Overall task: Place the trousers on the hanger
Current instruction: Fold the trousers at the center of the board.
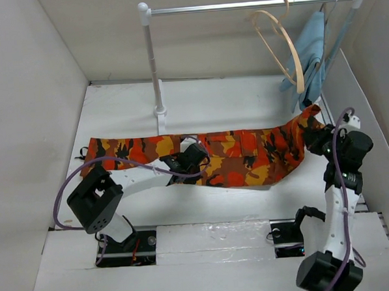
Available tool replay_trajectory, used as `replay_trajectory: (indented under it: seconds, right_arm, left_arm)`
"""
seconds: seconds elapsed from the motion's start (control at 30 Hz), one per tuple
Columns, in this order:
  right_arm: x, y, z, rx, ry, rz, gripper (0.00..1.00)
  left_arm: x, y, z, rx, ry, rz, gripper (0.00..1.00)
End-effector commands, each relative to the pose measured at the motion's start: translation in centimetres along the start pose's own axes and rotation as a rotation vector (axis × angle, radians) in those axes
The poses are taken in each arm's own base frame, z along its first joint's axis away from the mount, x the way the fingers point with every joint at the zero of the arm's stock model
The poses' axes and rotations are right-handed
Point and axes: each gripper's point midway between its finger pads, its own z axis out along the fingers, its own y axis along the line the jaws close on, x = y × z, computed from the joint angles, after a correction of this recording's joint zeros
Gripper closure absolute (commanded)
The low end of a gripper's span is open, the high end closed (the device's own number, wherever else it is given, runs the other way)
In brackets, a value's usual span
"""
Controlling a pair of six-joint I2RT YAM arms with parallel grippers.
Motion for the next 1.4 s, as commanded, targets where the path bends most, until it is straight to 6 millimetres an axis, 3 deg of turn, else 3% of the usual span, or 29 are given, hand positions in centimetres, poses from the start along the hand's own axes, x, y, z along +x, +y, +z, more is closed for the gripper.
replay_trajectory:
  seconds: [0.0,0.07,0.1,0.17,0.2,0.23,0.3,0.33,0.4,0.47,0.5,0.57,0.6,0.63,0.73,0.83,0.87,0.9,0.93,1.13,1.23,1.3,1.37]
  right_arm:
    - [0.9,4.0,-0.9,-0.088,0.083,-0.004,1.00]
    - [-0.3,6.7,-2.0,-0.131,0.055,-0.030,1.00]
    - [-1.6,9.2,-2.7,-0.177,0.022,-0.064,1.00]
    - [-2.3,11.6,-3.2,-0.228,0.027,-0.068,1.00]
    - [-3.7,13.3,-3.7,-0.265,0.010,-0.086,1.00]
    - [-3.1,15.2,-4.1,-0.319,0.054,-0.100,1.00]
    - [-3.3,17.1,-3.7,-0.347,0.081,-0.112,1.00]
    - [-5.2,18.6,-4.2,-0.362,0.030,-0.126,1.00]
    - [-5.8,21.3,-4.0,-0.399,0.025,-0.130,1.00]
    - [-8.8,26.1,-5.4,-0.505,-0.017,-0.146,1.00]
    - [-8.3,25.9,-4.3,-0.486,0.003,-0.147,1.00]
    - [-10.7,28.6,-5.3,-0.538,-0.037,-0.159,1.00]
    - [-10.9,29.6,-5.4,-0.553,-0.039,-0.161,1.00]
    - [-10.9,30.2,-4.5,-0.552,-0.027,-0.168,1.00]
    - [-12.5,31.9,-4.3,-0.596,-0.050,-0.162,1.00]
    - [-15.3,32.3,-4.9,-0.610,-0.112,-0.156,1.00]
    - [-15.7,32.4,-4.6,-0.608,-0.113,-0.156,1.00]
    - [-17.1,32.9,-5.5,-0.634,-0.135,-0.161,1.00]
    - [-17.1,32.9,-5.5,-0.634,-0.136,-0.161,1.00]
    - [-18.1,33.2,-6.1,-0.648,-0.138,-0.178,1.00]
    - [-17.3,33.2,-5.6,-0.653,-0.112,-0.186,1.00]
    - [-16.6,33.8,-5.4,-0.678,-0.099,-0.187,1.00]
    - [-15.1,34.7,-5.1,-0.705,-0.065,-0.189,1.00]
  left_arm:
    - [2.0,0.6,1.0,0.009,0.047,0.012,1.00]
    - [2.7,0.9,1.3,0.008,0.066,0.012,1.00]
    - [2.8,0.7,1.4,0.020,0.067,0.005,1.00]
    - [3.2,0.8,1.5,0.026,0.076,0.004,1.00]
    - [3.2,0.6,1.6,0.032,0.074,0.002,1.00]
    - [3.5,0.5,1.6,0.034,0.079,0.009,1.00]
    - [3.8,0.4,1.8,0.029,0.081,0.014,1.00]
    - [4.2,0.3,1.9,0.025,0.086,0.022,1.00]
    - [4.6,0.4,2.2,0.014,0.093,0.025,1.00]
    - [5.4,0.1,2.3,0.029,0.111,0.020,1.00]
    - [5.4,-0.1,2.3,0.040,0.112,0.018,1.00]
    - [5.8,-0.2,2.4,0.048,0.123,0.009,1.00]
    - [5.9,-0.3,2.4,0.054,0.130,0.004,1.00]
    - [6.2,-0.6,2.4,0.062,0.133,0.011,1.00]
    - [6.8,-1.8,2.2,0.088,0.136,0.021,1.00]
    - [6.8,-3.9,2.1,0.125,0.136,0.036,1.00]
    - [6.5,-5.1,2.4,0.135,0.135,0.042,1.00]
    - [6.1,-7.9,2.3,0.177,0.134,0.051,1.00]
    - [6.7,-7.5,3.0,0.158,0.149,0.058,1.00]
    - [7.7,-14.1,4.9,0.201,0.175,0.113,1.00]
    - [7.9,-14.4,4.3,0.167,0.170,0.132,1.00]
    - [6.9,-13.3,3.4,0.143,0.125,0.125,1.00]
    - [4.1,-11.4,1.3,0.132,0.045,0.083,1.00]
